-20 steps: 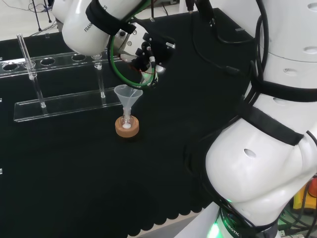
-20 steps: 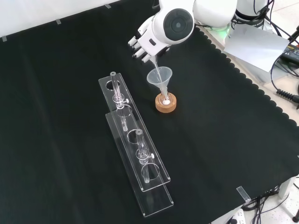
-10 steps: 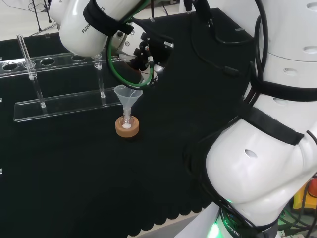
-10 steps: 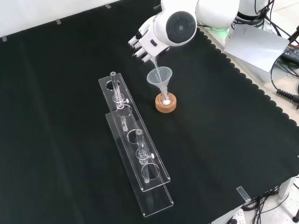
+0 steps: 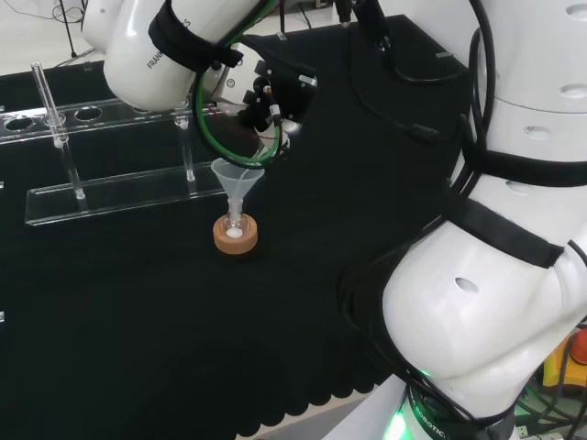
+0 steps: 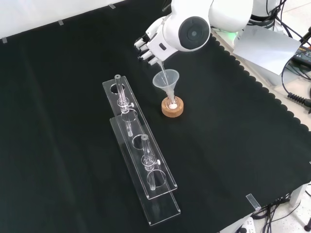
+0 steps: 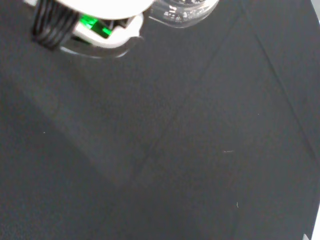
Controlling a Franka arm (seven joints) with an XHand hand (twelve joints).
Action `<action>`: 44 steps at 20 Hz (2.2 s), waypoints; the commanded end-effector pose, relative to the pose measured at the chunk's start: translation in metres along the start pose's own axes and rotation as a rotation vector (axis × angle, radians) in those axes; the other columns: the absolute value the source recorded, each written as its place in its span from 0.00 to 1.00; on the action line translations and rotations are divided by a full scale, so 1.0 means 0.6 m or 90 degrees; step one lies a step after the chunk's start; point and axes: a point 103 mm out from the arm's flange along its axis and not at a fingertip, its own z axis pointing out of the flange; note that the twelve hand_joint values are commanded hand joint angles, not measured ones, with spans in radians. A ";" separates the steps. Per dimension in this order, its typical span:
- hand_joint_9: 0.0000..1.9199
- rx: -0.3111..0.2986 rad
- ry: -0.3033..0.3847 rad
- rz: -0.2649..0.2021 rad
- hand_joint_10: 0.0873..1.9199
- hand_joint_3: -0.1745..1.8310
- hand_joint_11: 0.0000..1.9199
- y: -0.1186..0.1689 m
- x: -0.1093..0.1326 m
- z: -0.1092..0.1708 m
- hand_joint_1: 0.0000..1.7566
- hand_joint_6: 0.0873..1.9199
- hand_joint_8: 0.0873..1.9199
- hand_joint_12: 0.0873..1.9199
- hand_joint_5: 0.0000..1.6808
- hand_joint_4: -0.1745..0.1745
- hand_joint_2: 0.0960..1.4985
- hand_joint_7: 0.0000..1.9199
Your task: Pour all the NaCl from the weighing funnel into the round-bottom flask.
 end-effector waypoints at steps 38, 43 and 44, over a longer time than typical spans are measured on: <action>0.60 0.013 -0.072 0.009 0.06 0.50 0.49 -0.007 0.006 -0.022 0.63 0.47 0.26 0.48 0.69 1.00 0.37 0.43; 0.60 0.011 -0.089 0.010 0.06 0.50 0.49 -0.009 0.008 -0.026 0.63 0.47 0.26 0.48 0.69 1.00 0.37 0.43; 0.60 0.011 -0.091 0.010 0.06 0.50 0.49 -0.010 0.008 -0.028 0.63 0.47 0.26 0.48 0.69 1.00 0.37 0.42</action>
